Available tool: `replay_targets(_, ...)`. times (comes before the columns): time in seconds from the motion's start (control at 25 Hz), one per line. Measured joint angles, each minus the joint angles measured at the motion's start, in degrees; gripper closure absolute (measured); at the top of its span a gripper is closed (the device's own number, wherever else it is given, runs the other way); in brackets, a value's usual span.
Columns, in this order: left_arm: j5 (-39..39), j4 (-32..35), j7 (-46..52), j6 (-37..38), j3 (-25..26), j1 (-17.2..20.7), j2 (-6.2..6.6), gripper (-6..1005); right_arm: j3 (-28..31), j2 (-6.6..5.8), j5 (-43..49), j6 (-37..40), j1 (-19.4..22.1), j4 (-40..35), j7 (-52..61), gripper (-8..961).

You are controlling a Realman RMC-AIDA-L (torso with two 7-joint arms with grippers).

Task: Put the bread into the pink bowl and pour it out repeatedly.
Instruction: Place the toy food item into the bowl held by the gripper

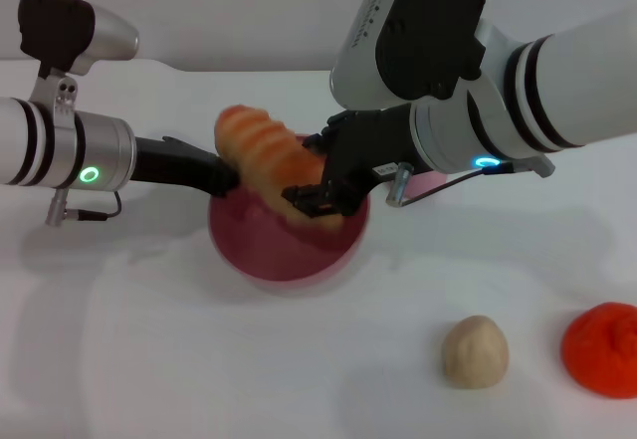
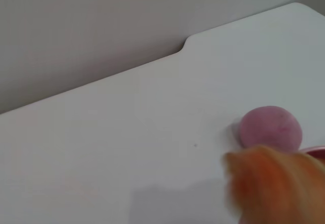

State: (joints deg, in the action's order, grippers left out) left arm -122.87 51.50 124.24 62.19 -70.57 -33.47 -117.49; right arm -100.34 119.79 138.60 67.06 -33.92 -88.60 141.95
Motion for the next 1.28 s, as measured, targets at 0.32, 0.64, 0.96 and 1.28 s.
replay_targets(0.32, 0.0, -0.1, 0.0, -0.3, 0.0, 0.5, -0.01, 956, -0.5, 0.00, -1.1, 2.5, -0.2, -1.4, -0.1, 402)
replay_targets(0.64, 0.0, -0.1, -0.1, -0.9, -0.4, 0.5, 0.00, 956, 3.1, 0.00, -3.5, 2.7, 1.0, -7.6, -6.4, 371)
replay_targets(0.96, 0.0, -1.1, -0.1, -2.4, -0.6, -0.1, -0.15, 956, 9.2, 0.00, -16.6, -6.3, 5.7, -7.4, -21.7, 371)
replay_targets(1.28, 0.5, -1.6, -0.1, -3.7, -0.6, -0.5, -0.38, 957, 15.2, -0.01, -55.1, -11.3, 15.1, 2.3, -59.3, 373)
